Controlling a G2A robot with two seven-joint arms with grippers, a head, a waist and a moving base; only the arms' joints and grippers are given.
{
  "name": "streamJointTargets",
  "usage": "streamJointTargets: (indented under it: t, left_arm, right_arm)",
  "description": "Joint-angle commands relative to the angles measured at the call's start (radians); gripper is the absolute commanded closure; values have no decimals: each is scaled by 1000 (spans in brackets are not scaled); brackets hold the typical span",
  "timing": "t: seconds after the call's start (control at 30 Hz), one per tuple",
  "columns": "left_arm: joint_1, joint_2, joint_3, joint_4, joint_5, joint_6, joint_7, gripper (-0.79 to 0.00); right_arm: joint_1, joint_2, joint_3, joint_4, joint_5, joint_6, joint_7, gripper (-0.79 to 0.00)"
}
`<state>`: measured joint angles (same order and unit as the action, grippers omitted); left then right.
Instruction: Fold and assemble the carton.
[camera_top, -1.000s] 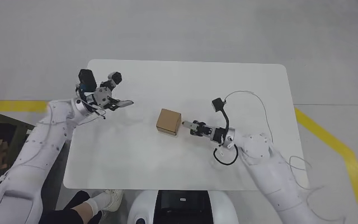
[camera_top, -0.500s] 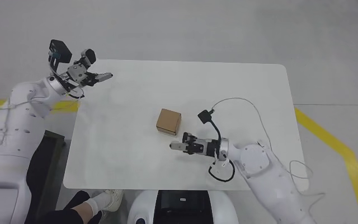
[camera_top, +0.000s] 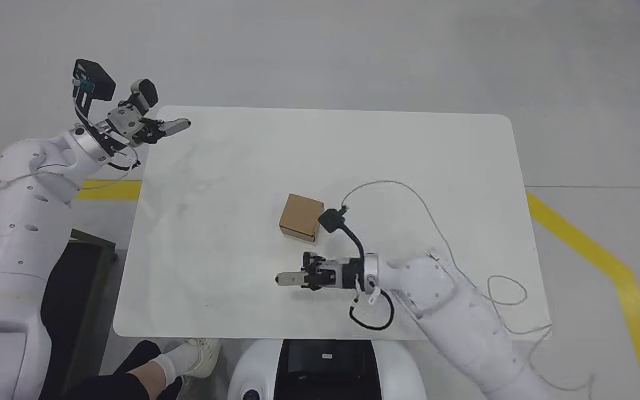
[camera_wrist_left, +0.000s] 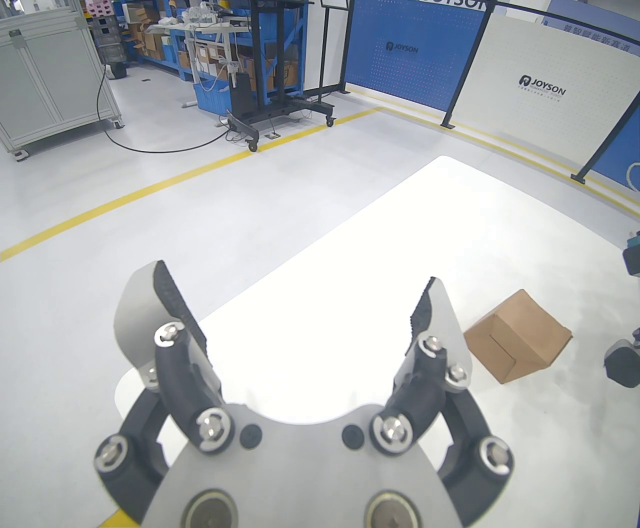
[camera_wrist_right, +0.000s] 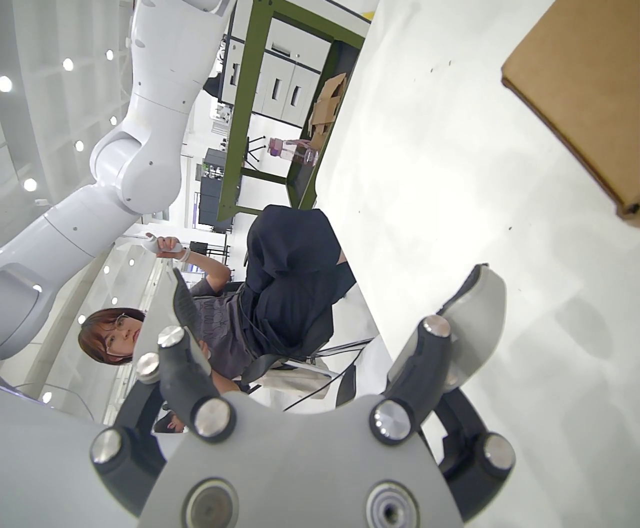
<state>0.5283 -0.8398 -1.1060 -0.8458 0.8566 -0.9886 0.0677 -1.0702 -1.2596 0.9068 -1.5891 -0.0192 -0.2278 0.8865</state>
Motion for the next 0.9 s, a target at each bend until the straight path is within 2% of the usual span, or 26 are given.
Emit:
streamJointTargets:
  t: [0.0, 0.27, 0.67, 0.87]
  left_arm:
    - [0, 0, 0, 0, 0, 0, 0, -785]
    - [0, 0, 0, 0, 0, 0, 0, -785]
    - [0, 0, 0, 0, 0, 0, 0, -785]
    - [0, 0, 0, 0, 0, 0, 0, -785]
  right_arm:
    - [21, -7, -15, 34, 15, 3, -11, -785]
    - [66, -13, -5, 107, 15, 8, -62, -785]
    - [76, 4, 88, 87, -90, 48, -154, -785]
    - [100, 7, 113, 130, -93, 14, -162, -785]
